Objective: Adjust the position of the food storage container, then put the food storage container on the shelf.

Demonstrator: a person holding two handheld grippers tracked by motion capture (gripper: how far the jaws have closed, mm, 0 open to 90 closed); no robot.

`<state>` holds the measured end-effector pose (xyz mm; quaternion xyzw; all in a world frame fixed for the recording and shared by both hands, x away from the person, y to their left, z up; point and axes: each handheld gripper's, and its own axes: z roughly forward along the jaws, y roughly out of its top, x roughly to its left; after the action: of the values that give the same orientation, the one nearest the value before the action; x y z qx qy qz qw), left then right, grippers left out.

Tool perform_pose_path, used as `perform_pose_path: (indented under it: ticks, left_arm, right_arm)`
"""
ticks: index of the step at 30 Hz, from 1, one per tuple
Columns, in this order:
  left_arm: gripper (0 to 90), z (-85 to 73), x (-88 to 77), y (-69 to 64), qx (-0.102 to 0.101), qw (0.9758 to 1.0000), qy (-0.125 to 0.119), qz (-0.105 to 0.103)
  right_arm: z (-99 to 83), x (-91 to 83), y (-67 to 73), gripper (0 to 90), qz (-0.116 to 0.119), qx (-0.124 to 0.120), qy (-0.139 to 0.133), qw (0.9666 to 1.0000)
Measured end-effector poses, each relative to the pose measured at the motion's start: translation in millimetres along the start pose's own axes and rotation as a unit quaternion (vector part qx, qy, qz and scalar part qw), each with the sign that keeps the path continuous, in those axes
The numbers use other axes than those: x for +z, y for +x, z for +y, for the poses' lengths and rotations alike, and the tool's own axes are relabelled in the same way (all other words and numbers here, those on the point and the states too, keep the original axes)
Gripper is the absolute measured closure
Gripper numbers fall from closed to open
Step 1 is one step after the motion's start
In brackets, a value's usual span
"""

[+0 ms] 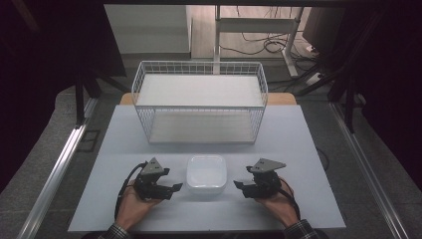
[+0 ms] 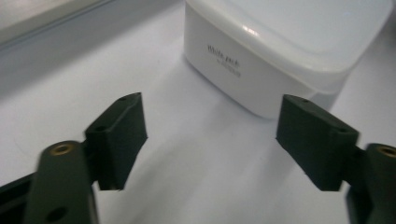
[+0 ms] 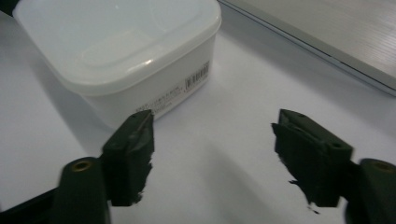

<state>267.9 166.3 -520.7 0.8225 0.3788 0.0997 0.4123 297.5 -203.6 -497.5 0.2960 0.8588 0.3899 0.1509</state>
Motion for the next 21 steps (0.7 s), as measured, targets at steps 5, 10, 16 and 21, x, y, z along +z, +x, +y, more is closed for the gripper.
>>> perform_pose_path:
  ticks: [5,10,16,21]
  left_arm:
    - [11.3,-5.5,-4.6,2.0,-0.008,1.0,-0.003,-0.003]
    - [7.5,-6.6,-5.5,4.1,-0.007,0.9999,-0.011,-0.002]
    - [3.6,-7.2,-3.3,6.9,0.001,0.9997,-0.024,0.001]
    - [3.5,-6.0,-6.0,7.9,-0.009,0.9997,-0.02,-0.014]
  right_arm:
    - [-3.4,0.3,-3.4,11.1,-0.008,0.007,0.001,0.9999]
    - [-4.7,2.9,-4.9,7.3,-0.007,0.017,0.001,0.9998]
    - [-4.0,3.3,-6.5,5.1,-0.007,0.027,-0.006,0.9996]
    - [-1.1,-0.4,-6.1,5.5,-0.013,0.02,-0.023,0.9995]
